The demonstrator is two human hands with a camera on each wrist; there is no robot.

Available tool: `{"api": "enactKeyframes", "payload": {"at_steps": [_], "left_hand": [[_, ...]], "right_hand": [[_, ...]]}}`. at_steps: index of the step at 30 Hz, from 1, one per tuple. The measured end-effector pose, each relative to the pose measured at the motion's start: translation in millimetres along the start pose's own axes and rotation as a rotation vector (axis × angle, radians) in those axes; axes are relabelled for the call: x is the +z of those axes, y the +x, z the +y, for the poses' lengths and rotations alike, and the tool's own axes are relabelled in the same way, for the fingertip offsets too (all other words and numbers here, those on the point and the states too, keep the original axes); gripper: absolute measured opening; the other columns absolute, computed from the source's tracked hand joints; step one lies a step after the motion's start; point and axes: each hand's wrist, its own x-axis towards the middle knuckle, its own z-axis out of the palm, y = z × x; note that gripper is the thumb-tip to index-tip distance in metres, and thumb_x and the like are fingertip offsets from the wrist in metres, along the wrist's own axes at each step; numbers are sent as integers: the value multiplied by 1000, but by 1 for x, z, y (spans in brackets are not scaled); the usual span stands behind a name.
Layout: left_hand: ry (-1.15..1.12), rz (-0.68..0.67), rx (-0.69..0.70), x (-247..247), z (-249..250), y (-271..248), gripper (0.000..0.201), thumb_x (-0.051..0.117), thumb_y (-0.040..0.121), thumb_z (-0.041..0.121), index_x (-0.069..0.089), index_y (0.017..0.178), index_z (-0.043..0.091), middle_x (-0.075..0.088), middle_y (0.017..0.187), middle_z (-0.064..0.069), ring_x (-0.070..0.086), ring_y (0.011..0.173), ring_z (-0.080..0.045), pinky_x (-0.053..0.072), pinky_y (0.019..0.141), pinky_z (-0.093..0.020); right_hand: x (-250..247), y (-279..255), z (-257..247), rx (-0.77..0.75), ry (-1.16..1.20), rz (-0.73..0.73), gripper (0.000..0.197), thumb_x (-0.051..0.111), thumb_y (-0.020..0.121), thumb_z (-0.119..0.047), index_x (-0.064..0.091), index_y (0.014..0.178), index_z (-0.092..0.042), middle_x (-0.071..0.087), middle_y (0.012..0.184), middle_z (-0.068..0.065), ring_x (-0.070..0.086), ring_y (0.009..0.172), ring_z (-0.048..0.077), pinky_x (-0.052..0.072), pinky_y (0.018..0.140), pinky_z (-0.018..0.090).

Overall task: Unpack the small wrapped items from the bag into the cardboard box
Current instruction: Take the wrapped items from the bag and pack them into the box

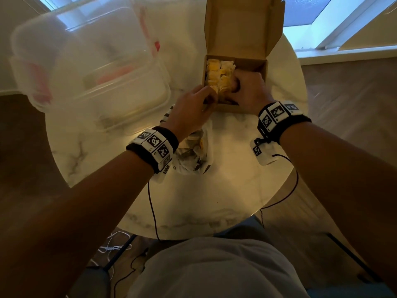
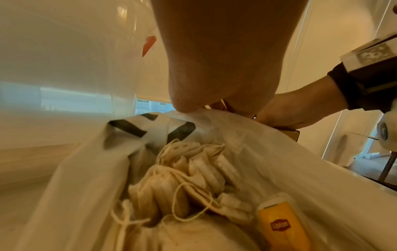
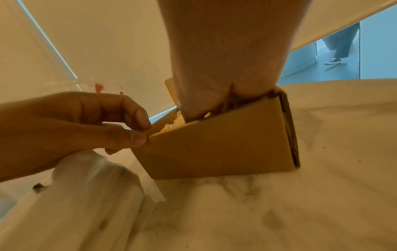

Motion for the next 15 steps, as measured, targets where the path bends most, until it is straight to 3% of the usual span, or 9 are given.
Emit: {"api": "enactKeyframes", "payload": {"at_steps": [4,6,9,13,15], "left_hand": [[4,-11,-5,-1,1,0,28,52,92,35,64,107,15,63,105,-2,63,86,-16,55,78,-35],[10,-10,-11,0,1,-1,28,52,92,35,64,107,16,63,105,-2,63,87,-16,55,78,-37],[13,-14,-19,2,1,0,21,57,94,29,64,108,16,63,107,-2,63,89,-16,56,80,-37],[9,-7,-34,3,0,0,19,59,94,28,64,108,16,62,108,-2,63,89,-16,56,80,-38],[13,-7,-33,3,1,-1,19,59,94,29,64,107,17,62,107,-1,62,89,-16,55,80,-38]], "right_hand": [[1,2,-3,-41,-54,-49,17,79,78,-23,70,85,-10,69,90,8,66,79,23,57,73,39],[-2,1,-2,-91,-58,-62,19,80,78,-21,73,88,-6,71,90,9,67,80,22,57,75,36],[-8,-1,-1,-128,-65,-102,19,81,77,-20,72,91,-10,71,92,7,66,81,18,55,74,27],[-7,0,-2,-137,-84,-115,17,80,75,-17,65,82,-19,67,85,4,64,76,19,59,72,37],[-6,-1,-3,-94,-59,-85,18,81,75,-19,63,78,-20,65,79,2,64,73,19,58,68,36]]}}
